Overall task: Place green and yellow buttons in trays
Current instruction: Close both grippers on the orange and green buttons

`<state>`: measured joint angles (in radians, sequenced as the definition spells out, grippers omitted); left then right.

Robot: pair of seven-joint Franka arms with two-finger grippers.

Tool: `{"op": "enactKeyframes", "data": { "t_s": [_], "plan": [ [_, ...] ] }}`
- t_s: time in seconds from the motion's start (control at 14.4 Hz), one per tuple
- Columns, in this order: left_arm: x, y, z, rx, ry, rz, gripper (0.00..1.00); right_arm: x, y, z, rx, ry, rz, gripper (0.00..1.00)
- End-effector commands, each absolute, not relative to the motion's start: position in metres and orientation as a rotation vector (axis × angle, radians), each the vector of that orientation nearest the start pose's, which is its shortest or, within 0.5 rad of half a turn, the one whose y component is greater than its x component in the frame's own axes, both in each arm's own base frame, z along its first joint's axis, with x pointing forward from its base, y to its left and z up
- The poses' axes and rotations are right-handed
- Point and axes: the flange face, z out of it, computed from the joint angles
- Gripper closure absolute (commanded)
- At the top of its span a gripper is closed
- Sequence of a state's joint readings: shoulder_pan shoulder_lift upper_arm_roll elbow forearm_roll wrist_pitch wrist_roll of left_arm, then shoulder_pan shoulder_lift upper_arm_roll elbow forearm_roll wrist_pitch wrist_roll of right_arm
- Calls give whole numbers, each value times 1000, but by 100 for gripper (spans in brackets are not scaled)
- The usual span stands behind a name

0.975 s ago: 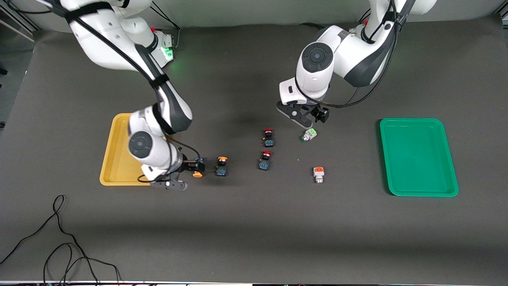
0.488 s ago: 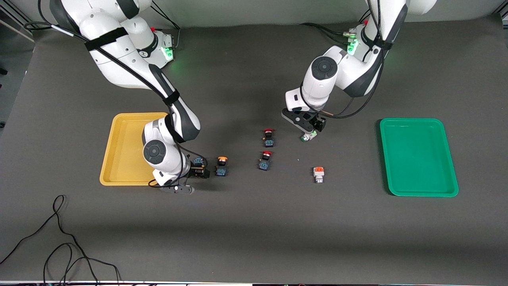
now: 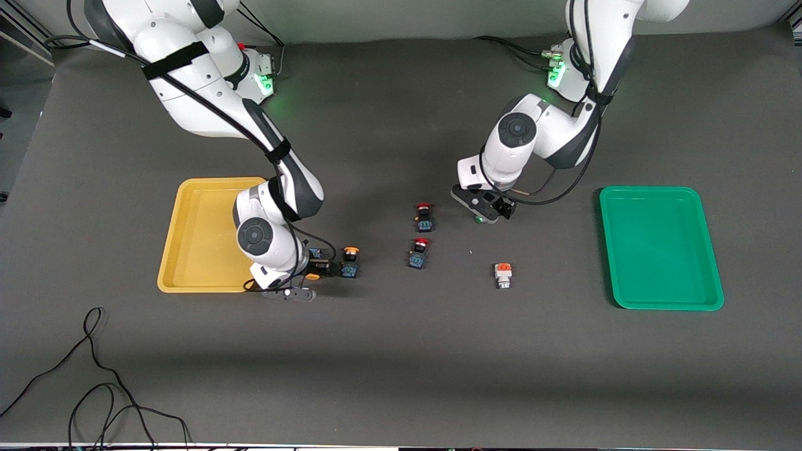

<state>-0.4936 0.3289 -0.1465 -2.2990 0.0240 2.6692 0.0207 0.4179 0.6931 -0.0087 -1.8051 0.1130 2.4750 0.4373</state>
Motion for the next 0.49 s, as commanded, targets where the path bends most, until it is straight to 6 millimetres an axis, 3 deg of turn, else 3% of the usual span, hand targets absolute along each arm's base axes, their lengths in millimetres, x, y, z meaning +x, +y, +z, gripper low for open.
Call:
{"op": "enactKeyframes", "data": {
  "t_s": [0.0,0.14,0.21,0.28,0.42],
  "plan": [
    [431,-312,202,-3007,1056,-49,0,577,261,153,-3103,188,103,1],
    [431,-311,194,-3011,1051,-46,0,577,261,153,-3104,182,103,6],
    [431,-312,189,-3014,1054,-54,1,579,260,154,-3105,181,97,38],
    [430,-312,182,-3019,1054,-60,1,580,259,157,-3104,184,89,95],
    [430,-313,181,-3022,1054,-72,4,584,257,169,-3097,201,70,100]
  ]
}}
